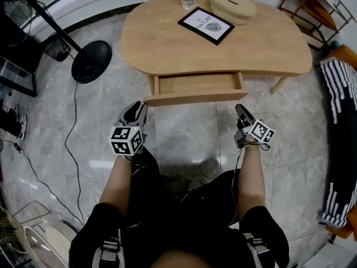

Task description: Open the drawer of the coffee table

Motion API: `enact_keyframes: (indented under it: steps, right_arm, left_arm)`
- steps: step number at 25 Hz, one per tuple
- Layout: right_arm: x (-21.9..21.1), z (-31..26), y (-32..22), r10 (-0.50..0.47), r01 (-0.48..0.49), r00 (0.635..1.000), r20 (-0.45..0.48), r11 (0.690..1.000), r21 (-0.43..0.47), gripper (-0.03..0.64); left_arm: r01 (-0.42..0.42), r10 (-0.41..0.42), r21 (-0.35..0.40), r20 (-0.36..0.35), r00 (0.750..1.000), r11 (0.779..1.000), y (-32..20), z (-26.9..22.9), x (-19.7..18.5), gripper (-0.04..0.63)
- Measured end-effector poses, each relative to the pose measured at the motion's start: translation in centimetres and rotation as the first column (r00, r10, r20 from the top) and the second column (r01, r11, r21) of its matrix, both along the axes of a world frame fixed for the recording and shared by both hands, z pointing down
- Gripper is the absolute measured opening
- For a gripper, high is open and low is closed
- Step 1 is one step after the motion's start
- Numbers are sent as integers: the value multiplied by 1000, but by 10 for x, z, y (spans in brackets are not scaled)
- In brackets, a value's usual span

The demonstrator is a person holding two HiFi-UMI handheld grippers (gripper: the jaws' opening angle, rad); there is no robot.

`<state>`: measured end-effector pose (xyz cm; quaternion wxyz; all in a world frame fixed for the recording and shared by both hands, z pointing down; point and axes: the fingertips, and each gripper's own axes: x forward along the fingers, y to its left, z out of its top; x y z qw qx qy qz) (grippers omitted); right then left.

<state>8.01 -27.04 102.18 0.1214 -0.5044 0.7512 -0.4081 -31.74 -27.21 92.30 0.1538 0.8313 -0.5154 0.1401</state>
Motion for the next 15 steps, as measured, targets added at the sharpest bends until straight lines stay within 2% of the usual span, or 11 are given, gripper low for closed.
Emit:
enact_keyframes:
  steps: [3,5,7,10,13,15]
  right_arm:
    - [14,-26,5,80,-70,972,-222,996,53,64]
    - [16,-52,8,140,-104,920,-365,988,115,28]
    - [14,-86,13,206,-126,854,-477,973,195,15]
    - [6,-156,18,332,-157,772,-542,926,344,15]
    - [-14,-225,20,430,-146,702,-567,867,475,15]
    - [-38,-257,20,460,-112,665,-589,841,530,15]
  left_arm:
    - [15,-16,27,30,999,1000,0,-23,-3,70]
    - [16,-18,52,46,999,999,-2,-40,-2,52]
    - [9,-14,85,64,998,996,-3,-58,3,48]
    - [-7,-4,140,82,997,990,-7,-88,14,37]
    - [-27,19,177,47,999,984,-8,-113,29,29]
    - [-47,43,194,25,999,980,-9,-128,39,28]
